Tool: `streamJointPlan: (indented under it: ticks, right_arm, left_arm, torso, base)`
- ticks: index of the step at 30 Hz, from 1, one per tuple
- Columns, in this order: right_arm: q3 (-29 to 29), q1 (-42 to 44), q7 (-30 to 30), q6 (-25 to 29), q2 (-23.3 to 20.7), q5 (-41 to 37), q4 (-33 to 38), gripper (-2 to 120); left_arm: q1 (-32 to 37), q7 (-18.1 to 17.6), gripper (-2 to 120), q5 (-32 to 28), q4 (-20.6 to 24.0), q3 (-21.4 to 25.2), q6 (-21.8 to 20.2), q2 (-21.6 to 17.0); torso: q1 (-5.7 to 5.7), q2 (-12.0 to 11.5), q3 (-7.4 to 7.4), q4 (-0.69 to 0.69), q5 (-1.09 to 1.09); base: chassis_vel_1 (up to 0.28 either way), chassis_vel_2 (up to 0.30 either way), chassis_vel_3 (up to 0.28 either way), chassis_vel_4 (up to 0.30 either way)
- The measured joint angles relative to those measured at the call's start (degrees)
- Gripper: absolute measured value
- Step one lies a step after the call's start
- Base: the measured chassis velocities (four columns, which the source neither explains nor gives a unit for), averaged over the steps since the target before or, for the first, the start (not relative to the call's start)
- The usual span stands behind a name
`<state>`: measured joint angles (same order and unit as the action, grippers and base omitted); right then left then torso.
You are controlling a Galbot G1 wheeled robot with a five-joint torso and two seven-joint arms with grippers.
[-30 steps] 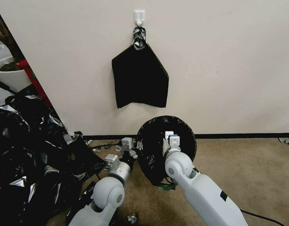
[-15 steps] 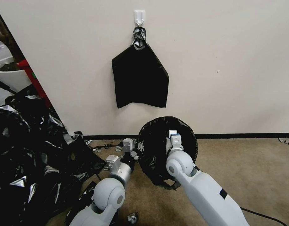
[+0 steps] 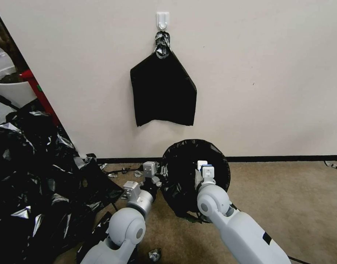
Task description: Place a trash bag onto the trash bin.
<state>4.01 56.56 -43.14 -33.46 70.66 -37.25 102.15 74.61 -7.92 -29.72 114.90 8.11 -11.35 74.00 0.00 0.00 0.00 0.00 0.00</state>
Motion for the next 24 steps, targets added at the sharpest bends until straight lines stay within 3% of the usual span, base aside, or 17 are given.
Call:
streamJointPlan:
  ticks: [4,8,11,14,15,17,18,20,21,24]
  right_arm:
    - [1.03,2.57,3.72,2.3,-0.38,0.52,4.28,0]
    - [1.92,6.78,10.32,3.62,-1.38,2.16,10.51,10]
    - [0.94,11.58,18.33,5.72,-2.96,7.53,17.97,25]
    - [-0.46,13.8,23.17,8.22,-3.6,12.51,20.97,34]
    - [-1.94,15.27,27.13,11.72,-3.68,18.23,22.47,38]
    - [-2.68,15.77,28.66,14.06,-3.52,21.28,22.8,42]
    - [-5.01,16.53,31.76,21.59,-2.24,30.9,22.92,49]
    - [-8.82,17.06,33.96,29.34,0.42,43.31,22.36,59]
    - [-8.82,17.06,33.96,29.34,0.42,43.31,22.36,59]
    - [-12.76,18.13,32.98,32.62,3.5,51.95,22.07,70]
  left_arm:
    - [-0.06,-0.66,2,-0.05,0.01,0.27,-0.11,-0.03]
    - [-0.61,-2.6,2,-0.42,-0.44,0.33,-1.43,0.08]
    - [-1.49,-5.37,2,-2.34,-1.04,0.71,-3.79,0.26]
    - [-2.08,-7.79,2,-3.77,-1.23,1.15,-6.11,0.3]
    - [-2.61,-10.45,2,-5.07,-1.29,1.75,-8.98,0.31]
    - [-2.83,-11.8,2,-5.94,-1.28,2.01,-10.42,0.31]
    - [-3.57,-16.71,2,-9.99,-0.99,2.89,-16.13,0.23]
    - [-4.37,-23.55,2,-17.91,-0.47,4.21,-23.18,0.02]
    - [-4.37,-23.55,2,-17.91,-0.47,4.21,-23.18,0.02]
    - [-4.88,-32.76,2,-31.13,0.74,6.16,-30.55,-0.64]
  torso:
    - [0.0,0.0,0.0,0.0,0.0]
    - [0.0,0.0,-0.01,0.0,0.0]
    - [0.0,0.0,-0.01,-0.01,-0.01]
    - [0.0,0.0,-0.01,0.0,0.0]
    - [0.0,0.0,-0.01,-0.01,-0.01]
    - [0.0,0.0,-0.01,0.0,-0.01]
    - [-0.01,0.0,-0.01,0.0,-0.01]
    - [0.0,0.0,-0.01,0.0,0.0]
    - [0.0,0.0,-0.01,0.0,0.0]
    - [0.0,0.0,0.0,0.0,0.0]
  base:
    - [0.0,0.0,0.0,0.0]
    - [0.0,0.0,0.0,0.0]
    - [0.0,0.0,0.0,0.0]
    - [0.0,0.0,0.0,0.0]
    - [0.0,0.0,0.0,0.0]
    - [0.0,0.0,0.0,0.0]
    - [0.0,0.0,0.0,0.0]
    - [0.0,0.0,0.0,0.0]
    - [0.0,0.0,0.0,0.0]
    - [0.0,0.0,0.0,0.0]
